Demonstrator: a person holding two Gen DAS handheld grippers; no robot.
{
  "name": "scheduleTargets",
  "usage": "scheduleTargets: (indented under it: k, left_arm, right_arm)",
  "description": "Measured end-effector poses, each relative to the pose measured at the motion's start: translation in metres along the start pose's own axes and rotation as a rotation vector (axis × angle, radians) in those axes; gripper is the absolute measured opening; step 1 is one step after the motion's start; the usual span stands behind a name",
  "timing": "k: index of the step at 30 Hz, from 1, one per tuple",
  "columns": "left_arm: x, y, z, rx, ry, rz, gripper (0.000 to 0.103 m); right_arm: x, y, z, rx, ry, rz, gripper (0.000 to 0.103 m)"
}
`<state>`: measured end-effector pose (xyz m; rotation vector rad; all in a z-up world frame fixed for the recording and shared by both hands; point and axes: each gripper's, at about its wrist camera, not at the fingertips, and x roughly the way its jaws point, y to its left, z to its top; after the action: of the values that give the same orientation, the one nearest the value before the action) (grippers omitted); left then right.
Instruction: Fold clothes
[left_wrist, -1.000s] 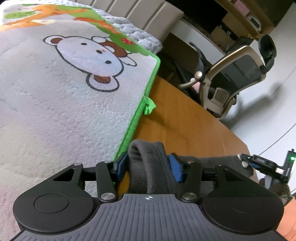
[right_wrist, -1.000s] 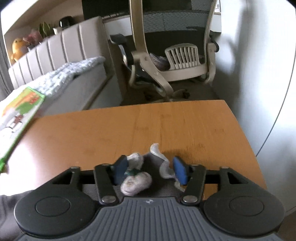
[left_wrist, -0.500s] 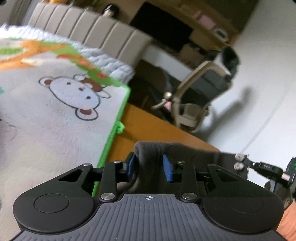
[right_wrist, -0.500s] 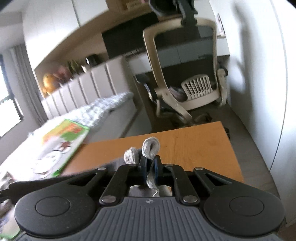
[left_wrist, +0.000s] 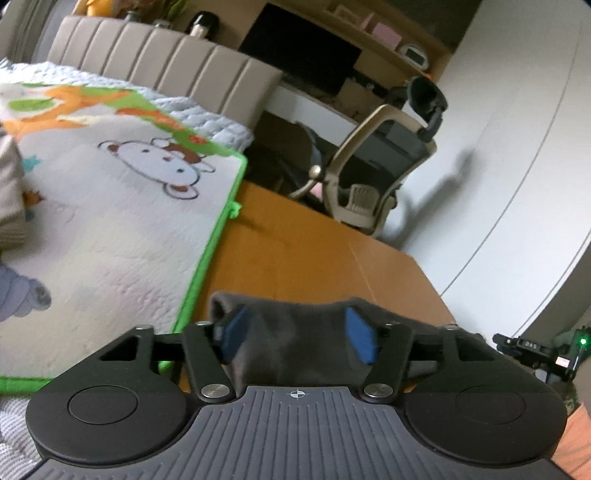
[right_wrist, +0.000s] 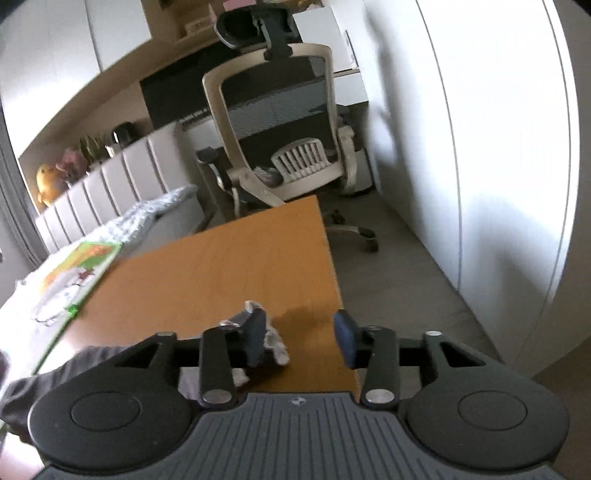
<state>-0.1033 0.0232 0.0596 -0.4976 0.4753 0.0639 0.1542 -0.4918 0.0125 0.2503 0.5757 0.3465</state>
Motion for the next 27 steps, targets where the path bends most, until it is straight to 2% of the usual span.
scheduleTargets:
  k: [1, 3, 6, 7, 8, 9, 11, 13, 16, 17, 19, 20, 22, 23, 25, 27]
  left_arm:
    - [0.003, -0.003, 0.0, 0.003, 0.007, -0.002, 0.079]
    - [0.014, -0.005, -0.004, -0.005, 0.039, 0.015, 0.082]
    - [0.036, -0.005, -0.014, -0.028, 0.119, 0.055, 0.084]
    - [0.039, -0.006, -0.017, -0.027, 0.135, 0.068, 0.085]
    - [0.043, -0.006, -0.019, -0.021, 0.146, 0.08, 0.085]
    - [0.043, -0.007, -0.02, -0.017, 0.146, 0.085, 0.087]
    - [0.041, -0.01, -0.017, -0.014, 0.136, 0.076, 0.092]
    - [0.037, -0.013, -0.015, -0.005, 0.124, 0.066, 0.093]
    - [0.036, -0.015, -0.015, 0.01, 0.119, 0.068, 0.093]
    - [0.036, -0.016, -0.015, 0.01, 0.119, 0.064, 0.093]
    - [0.035, -0.017, -0.016, 0.013, 0.118, 0.056, 0.093]
    - [0.035, -0.018, -0.016, 0.016, 0.117, 0.052, 0.093]
    - [0.034, -0.021, -0.015, 0.025, 0.116, 0.043, 0.092]
    - [0.034, -0.024, -0.014, 0.031, 0.115, 0.037, 0.092]
    - [0.039, -0.028, -0.015, 0.047, 0.133, 0.034, 0.092]
    - [0.048, -0.032, -0.018, 0.066, 0.163, 0.035, 0.092]
  right_arm:
    - [0.002, 0.003, -0.001, -0.003, 0.005, 0.013, 0.05]
    - [0.011, 0.01, -0.006, -0.008, 0.033, 0.042, 0.058]
    - [0.029, 0.023, -0.014, -0.018, 0.091, 0.092, 0.057]
    - [0.035, 0.028, -0.015, -0.027, 0.11, 0.109, 0.051]
    - [0.035, 0.038, -0.011, -0.057, 0.1, 0.121, 0.022]
    - [0.035, 0.047, -0.006, -0.086, 0.09, 0.133, 0.012]
    - [0.035, 0.065, 0.003, -0.144, 0.068, 0.16, 0.011]
    - [0.018, 0.077, 0.021, -0.178, -0.018, 0.216, 0.011]
    - [0.0, 0.087, 0.037, -0.263, -0.104, 0.212, 0.011]
    - [0.004, 0.081, 0.035, -0.268, -0.082, 0.174, 0.013]
    - [0.014, 0.07, 0.03, -0.279, -0.037, 0.093, 0.025]
    - [0.023, 0.06, 0.021, -0.283, -0.001, 0.0, 0.039]
    - [0.04, 0.042, 0.004, -0.287, 0.068, -0.181, 0.042]
    - [0.041, 0.033, -0.001, -0.26, 0.087, -0.197, 0.042]
    - [0.037, 0.021, -0.005, -0.17, 0.1, -0.143, 0.044]
    - [0.031, 0.021, -0.005, -0.147, 0.079, -0.106, 0.05]
